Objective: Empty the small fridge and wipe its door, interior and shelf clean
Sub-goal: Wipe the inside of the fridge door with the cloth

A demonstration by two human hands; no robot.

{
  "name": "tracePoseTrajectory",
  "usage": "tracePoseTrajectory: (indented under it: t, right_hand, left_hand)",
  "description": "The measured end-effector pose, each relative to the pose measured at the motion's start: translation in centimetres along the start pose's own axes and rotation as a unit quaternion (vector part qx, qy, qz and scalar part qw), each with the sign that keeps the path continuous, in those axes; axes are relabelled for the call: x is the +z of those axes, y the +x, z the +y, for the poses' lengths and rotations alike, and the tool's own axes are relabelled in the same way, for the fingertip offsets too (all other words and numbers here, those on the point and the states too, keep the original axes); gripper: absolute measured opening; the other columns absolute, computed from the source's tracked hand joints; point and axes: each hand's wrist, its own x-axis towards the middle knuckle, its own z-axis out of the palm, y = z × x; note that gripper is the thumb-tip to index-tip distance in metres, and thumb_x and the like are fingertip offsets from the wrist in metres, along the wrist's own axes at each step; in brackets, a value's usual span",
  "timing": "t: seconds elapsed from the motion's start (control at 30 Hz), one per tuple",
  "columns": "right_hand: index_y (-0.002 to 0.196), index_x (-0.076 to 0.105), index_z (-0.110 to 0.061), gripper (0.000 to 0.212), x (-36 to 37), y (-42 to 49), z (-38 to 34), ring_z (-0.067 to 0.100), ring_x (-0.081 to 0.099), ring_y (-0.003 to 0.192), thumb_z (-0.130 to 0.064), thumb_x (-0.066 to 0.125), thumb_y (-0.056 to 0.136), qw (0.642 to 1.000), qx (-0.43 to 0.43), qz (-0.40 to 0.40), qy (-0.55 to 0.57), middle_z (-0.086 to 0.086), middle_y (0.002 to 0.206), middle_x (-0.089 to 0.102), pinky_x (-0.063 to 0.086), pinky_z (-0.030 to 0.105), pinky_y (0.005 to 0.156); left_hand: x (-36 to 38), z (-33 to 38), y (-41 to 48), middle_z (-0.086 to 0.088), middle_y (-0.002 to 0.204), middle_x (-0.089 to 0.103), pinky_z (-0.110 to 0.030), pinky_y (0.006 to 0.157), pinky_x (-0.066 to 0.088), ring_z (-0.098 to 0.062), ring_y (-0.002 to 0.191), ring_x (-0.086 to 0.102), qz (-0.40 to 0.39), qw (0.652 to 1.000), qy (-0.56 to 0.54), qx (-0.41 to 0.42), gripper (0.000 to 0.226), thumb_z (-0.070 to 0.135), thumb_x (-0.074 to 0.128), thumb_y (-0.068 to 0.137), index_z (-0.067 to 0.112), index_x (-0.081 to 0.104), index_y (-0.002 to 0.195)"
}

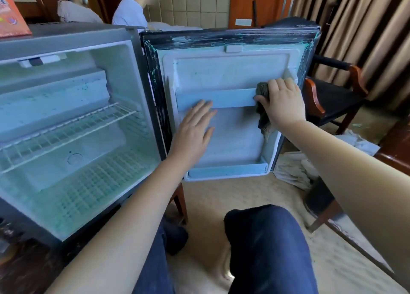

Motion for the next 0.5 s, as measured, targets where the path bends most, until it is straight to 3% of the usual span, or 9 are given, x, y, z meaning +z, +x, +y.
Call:
tracePoseTrajectory:
  t: [0.1,0.17,0.2,0.27,0.33,0.4,0.5]
  right_hand:
    - [0.092,0.054,0.001,0.049,0.6,0.0,0.3,0.039,0.052,0.093,-0.047,0.045,0.091,1.000,0.006,0.027,0.002,0.024,0.093,0.058,0.030,0.042,0.079]
    - [0.096,0.054,0.001,0.051,0.7,-0.2,0.2,0.039,0.050,0.097,-0.049,0.043,0.092,0.999,0.012,0.031,0.006,0.025,0.098,0.057,0.030,0.043,0.083]
    - [0.098,0.053,0.000,0.051,0.7,-0.2,0.1,0.039,0.049,0.100,-0.049,0.043,0.093,0.999,0.016,0.032,0.007,0.025,0.101,0.056,0.030,0.043,0.086]
    - [0.104,0.052,0.000,0.050,0.8,-0.3,0.0,0.038,0.047,0.105,-0.048,0.041,0.095,0.999,0.023,0.034,0.005,0.024,0.107,0.055,0.029,0.043,0.089]
    - [0.107,0.052,0.000,0.050,0.9,-0.5,-0.2,0.038,0.046,0.108,-0.047,0.040,0.097,0.999,0.025,0.040,0.003,0.022,0.111,0.053,0.028,0.041,0.091]
    - [0.108,0.052,0.000,0.049,0.8,-0.8,-0.6,0.037,0.046,0.108,-0.045,0.038,0.097,0.998,0.033,0.050,0.001,0.022,0.112,0.053,0.027,0.039,0.091]
    - [0.113,0.054,0.000,0.044,1.2,-1.2,-1.0,0.038,0.046,0.112,-0.038,0.039,0.096,0.997,0.044,0.057,0.040,0.020,0.114,0.055,0.028,0.039,0.096]
  left_hand:
    - [2.2,-1.6,-7.1,-0.010,0.150,0.041,-0.041,0.120,0.022,-0.024,0.143,0.031,-0.116,0.993,0.010,-0.027,0.040,0.019,0.051,0.098,0.005,0.052,0.136]
    - [3.9,-3.0,-10.0,-0.007,0.152,0.039,-0.036,0.121,0.018,-0.023,0.143,0.031,-0.170,0.982,0.028,-0.072,0.042,0.017,0.051,0.099,0.007,0.048,0.140]
    - [4.6,-3.4,-10.7,-0.008,0.146,0.046,-0.036,0.120,0.020,-0.026,0.137,0.039,-0.171,0.982,0.045,-0.072,0.039,0.014,0.053,0.098,0.006,0.052,0.136]
    - [6.1,-3.8,-11.5,-0.010,0.112,0.067,-0.039,0.117,0.028,-0.029,0.107,0.059,-0.156,0.982,0.083,-0.060,0.024,0.003,0.063,0.087,0.004,0.068,0.111]
    - [7.3,-4.0,-12.2,-0.007,0.087,0.067,-0.040,0.118,0.025,-0.025,0.084,0.061,-0.132,0.983,0.114,-0.055,0.017,-0.003,0.070,0.078,0.003,0.071,0.093]
    - [8.4,-3.9,-13.1,-0.006,0.090,0.067,-0.039,0.117,0.027,-0.024,0.086,0.061,-0.107,0.984,0.129,-0.061,0.022,-0.002,0.072,0.078,0.004,0.071,0.099]
    - [9.1,-3.5,-13.7,-0.007,0.098,0.068,-0.040,0.105,0.042,-0.027,0.091,0.061,-0.086,0.986,0.122,-0.076,0.036,-0.003,0.077,0.074,0.004,0.070,0.109]
